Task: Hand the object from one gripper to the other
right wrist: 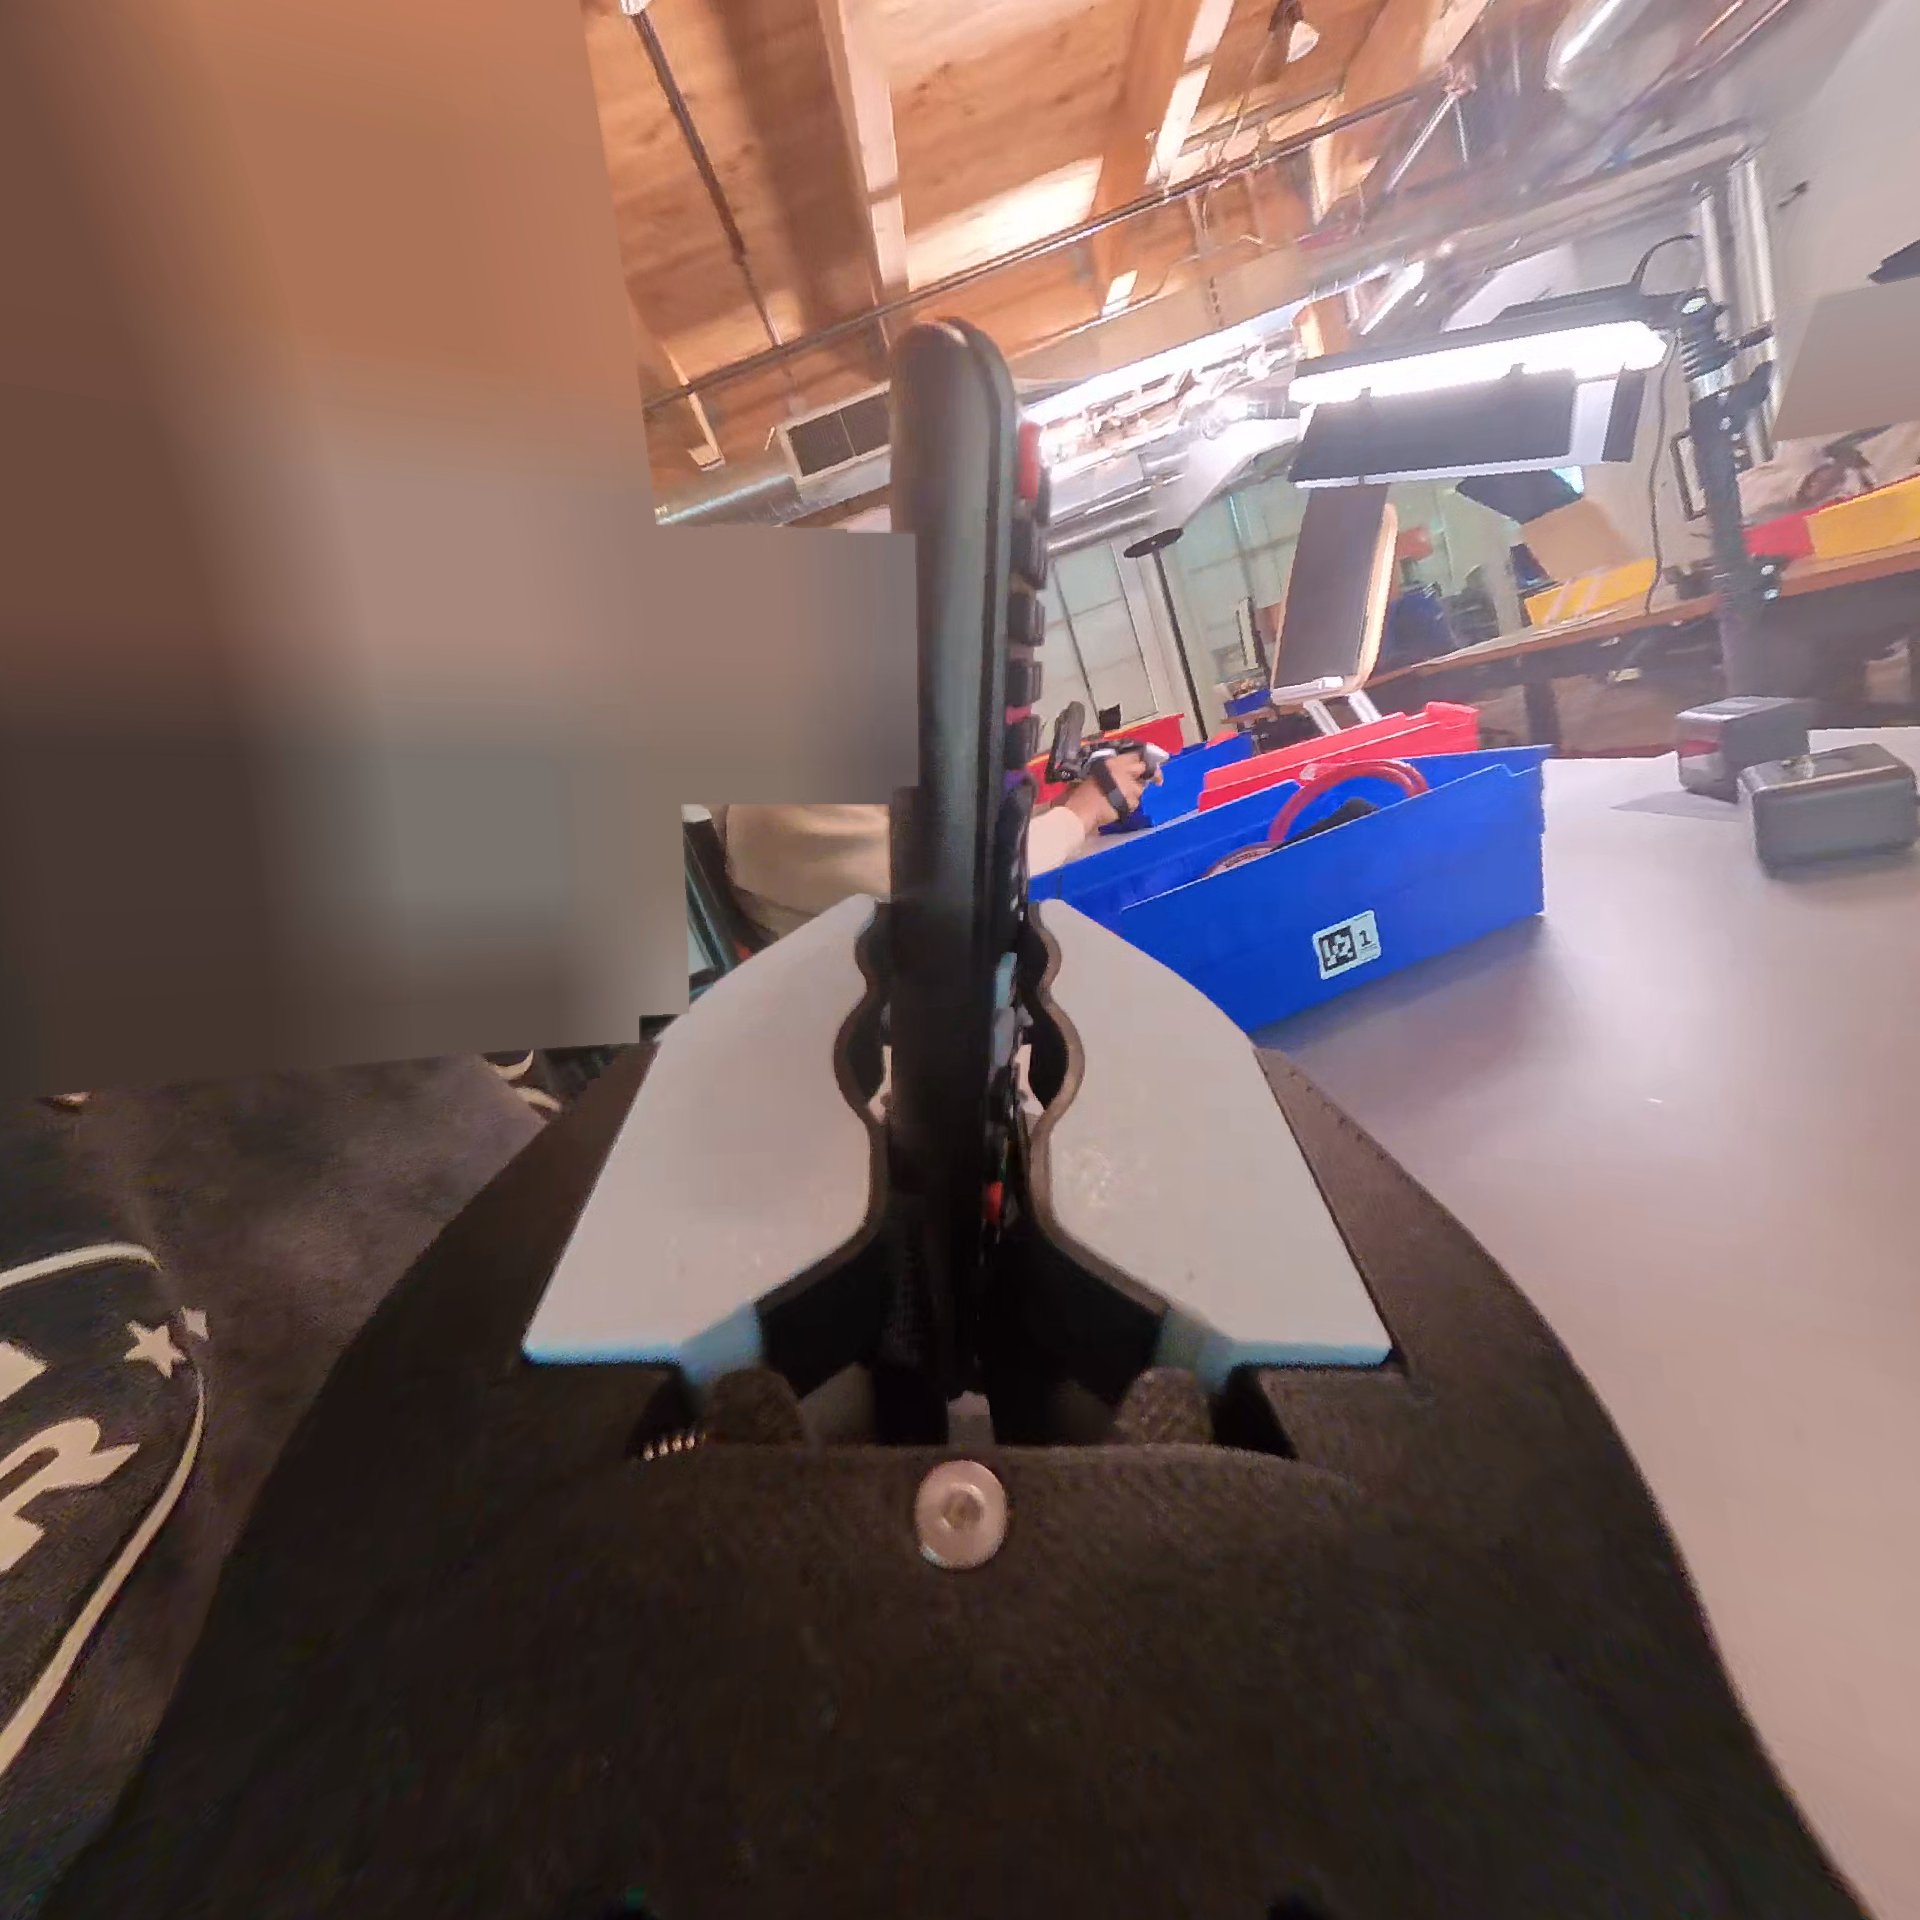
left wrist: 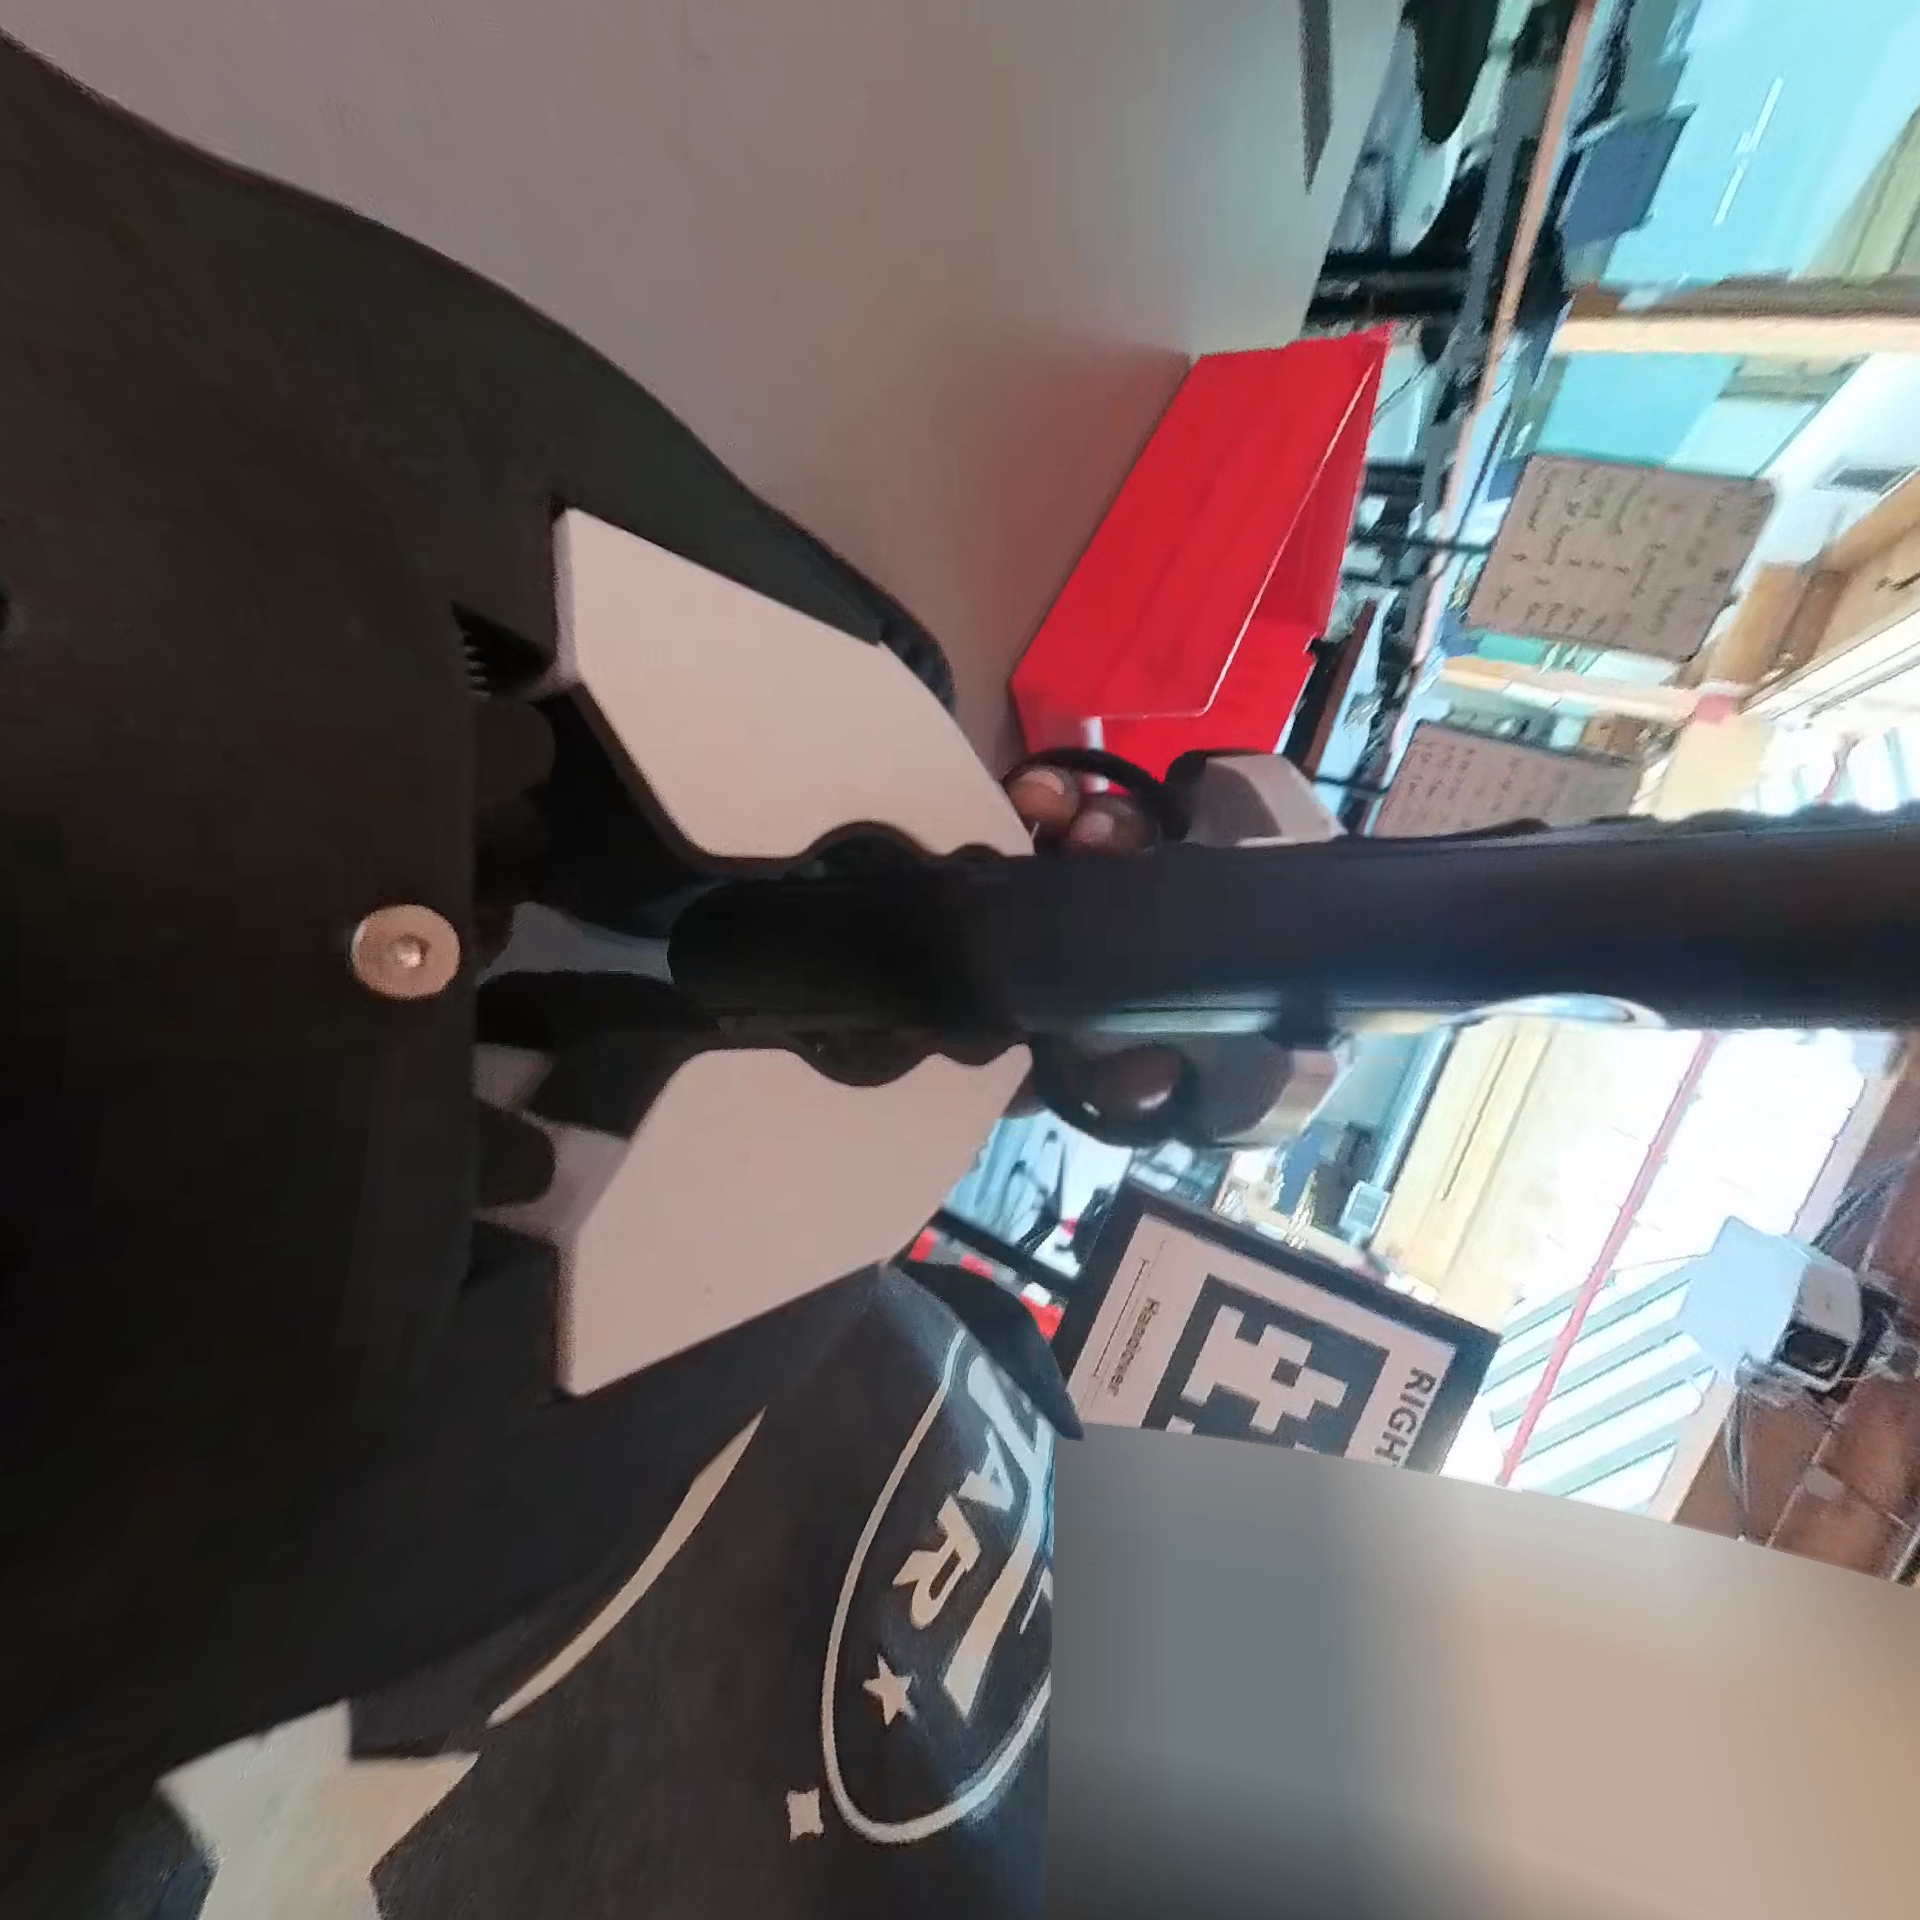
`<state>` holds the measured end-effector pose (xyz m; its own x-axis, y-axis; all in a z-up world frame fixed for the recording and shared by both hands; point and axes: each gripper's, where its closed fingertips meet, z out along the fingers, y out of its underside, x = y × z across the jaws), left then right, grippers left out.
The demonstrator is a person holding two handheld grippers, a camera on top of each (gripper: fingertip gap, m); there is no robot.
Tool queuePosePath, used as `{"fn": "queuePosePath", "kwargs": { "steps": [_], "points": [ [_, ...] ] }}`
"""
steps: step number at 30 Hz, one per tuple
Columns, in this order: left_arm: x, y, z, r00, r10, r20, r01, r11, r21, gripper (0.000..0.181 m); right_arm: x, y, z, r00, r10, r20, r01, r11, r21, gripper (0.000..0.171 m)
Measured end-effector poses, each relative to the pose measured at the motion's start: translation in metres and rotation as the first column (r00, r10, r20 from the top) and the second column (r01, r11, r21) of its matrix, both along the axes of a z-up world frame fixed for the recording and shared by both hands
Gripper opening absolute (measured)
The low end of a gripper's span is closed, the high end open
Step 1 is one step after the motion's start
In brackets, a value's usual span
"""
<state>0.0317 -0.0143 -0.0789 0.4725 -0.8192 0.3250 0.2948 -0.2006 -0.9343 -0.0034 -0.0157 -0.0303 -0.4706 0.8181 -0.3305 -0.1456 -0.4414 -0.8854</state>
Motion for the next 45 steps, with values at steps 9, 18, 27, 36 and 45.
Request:
{"fn": "queuePosePath", "kwargs": {
  "steps": [9,18,27,36,45],
  "points": [
    [-0.054,0.043,-0.018,0.619,0.682,-0.39,-0.61,0.73,0.308,0.025,-0.022,0.026,-0.013,0.928,-0.353,0.121,0.351,0.936,0.036,0.062],
    [-0.042,0.043,-0.023,0.546,0.688,-0.478,-0.558,0.724,0.405,0.026,-0.02,0.038,-0.018,0.896,-0.427,0.123,0.422,0.904,0.063,0.049],
    [-0.001,0.003,-0.013,0.996,-0.019,-0.092,0.01,0.996,-0.088,0.068,0.0,0.008,-0.006,0.999,-0.043,0.009,0.042,0.998,0.051,0.048],
    [-0.026,0.029,-0.004,0.916,0.394,-0.079,-0.386,0.917,0.102,0.053,-0.008,0.021,0.0,0.984,-0.178,0.018,0.178,0.984,0.001,0.053],
    [-0.047,0.04,-0.011,0.67,0.664,-0.332,-0.571,0.747,0.341,0.054,-0.018,0.034,-0.015,0.939,-0.32,0.128,0.32,0.947,0.02,0.034]
  ]
}}
